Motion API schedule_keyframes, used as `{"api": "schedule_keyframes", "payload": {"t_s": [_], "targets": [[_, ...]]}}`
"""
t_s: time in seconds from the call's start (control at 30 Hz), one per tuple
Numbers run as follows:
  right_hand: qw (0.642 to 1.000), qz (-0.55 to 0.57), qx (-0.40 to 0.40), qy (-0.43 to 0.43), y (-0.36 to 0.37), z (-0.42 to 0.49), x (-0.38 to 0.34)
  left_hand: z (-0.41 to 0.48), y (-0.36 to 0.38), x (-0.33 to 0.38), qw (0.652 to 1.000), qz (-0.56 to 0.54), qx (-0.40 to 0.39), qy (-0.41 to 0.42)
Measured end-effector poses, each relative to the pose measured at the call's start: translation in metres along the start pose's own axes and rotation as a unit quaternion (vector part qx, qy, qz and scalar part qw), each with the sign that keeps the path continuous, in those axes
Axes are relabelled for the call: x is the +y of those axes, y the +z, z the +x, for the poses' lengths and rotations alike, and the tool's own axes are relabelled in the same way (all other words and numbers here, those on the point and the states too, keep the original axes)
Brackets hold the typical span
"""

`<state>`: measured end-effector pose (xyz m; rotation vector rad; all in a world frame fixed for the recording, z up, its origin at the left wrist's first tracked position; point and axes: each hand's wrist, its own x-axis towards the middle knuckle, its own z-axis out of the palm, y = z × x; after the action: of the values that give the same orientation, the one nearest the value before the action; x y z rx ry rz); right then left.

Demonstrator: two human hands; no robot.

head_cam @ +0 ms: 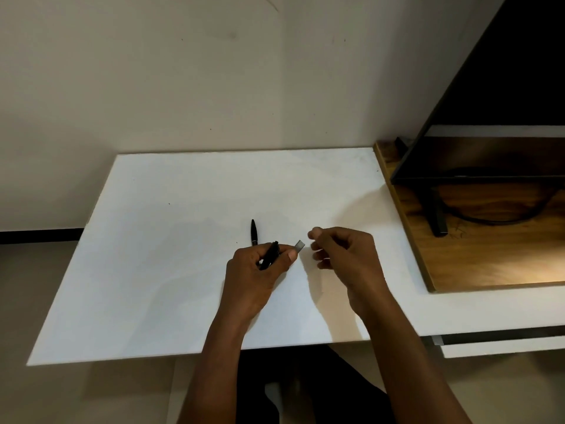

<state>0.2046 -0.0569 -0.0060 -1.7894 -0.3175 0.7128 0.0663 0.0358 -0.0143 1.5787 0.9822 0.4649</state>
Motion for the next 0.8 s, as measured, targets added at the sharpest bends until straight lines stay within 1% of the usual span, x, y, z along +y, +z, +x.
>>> {"api": "schedule_keyframes", "payload": {"t_s": [0.03, 0.07, 0.1, 0.17, 0.23, 0.33, 0.4, 0.57, 0.67, 0.8], "targets": [[0.998, 0.045, -0.045, 0.023, -0.0014, -0.0008, -0.0022, 0.0001, 0.0003, 0.0001, 1.0, 0.006, -0.002, 0.003], [0.994, 0.065, -0.08, 0.034, -0.0021, -0.0017, -0.0032, 0.0002, 0.0005, 0.0004, 1.0, 0.009, -0.006, 0.005], [0.991, 0.076, -0.105, 0.038, -0.0021, -0.0026, -0.0035, 0.0, 0.0007, 0.0007, 1.0, 0.01, -0.01, 0.007], [0.987, 0.09, -0.129, 0.039, -0.0013, -0.0036, -0.0028, -0.0005, 0.0011, 0.0015, 1.0, 0.014, -0.01, 0.016], [0.984, 0.112, -0.13, 0.054, -0.0015, -0.0033, -0.0019, -0.0005, 0.0008, 0.0021, 0.999, 0.019, 0.013, 0.024], [0.974, 0.15, -0.137, 0.103, -0.0029, -0.0015, 0.0003, 0.0003, -0.0008, 0.0026, 0.998, 0.011, 0.067, 0.014], [0.966, 0.172, -0.136, 0.137, -0.003, -0.0004, 0.0024, 0.0001, -0.0013, 0.0031, 0.997, 0.003, 0.082, 0.014], [0.947, 0.224, -0.122, 0.194, -0.0013, -0.0001, 0.0034, -0.0008, -0.0023, 0.0035, 0.995, -0.054, 0.089, 0.007], [0.941, 0.238, -0.121, 0.209, -0.0011, -0.0001, 0.0037, -0.0003, -0.0029, 0.0034, 0.993, -0.082, 0.089, 0.001], [0.939, 0.24, -0.116, 0.217, -0.0006, -0.0003, 0.0046, -0.0001, -0.0031, 0.0032, 0.992, -0.094, 0.088, -0.007]]}}
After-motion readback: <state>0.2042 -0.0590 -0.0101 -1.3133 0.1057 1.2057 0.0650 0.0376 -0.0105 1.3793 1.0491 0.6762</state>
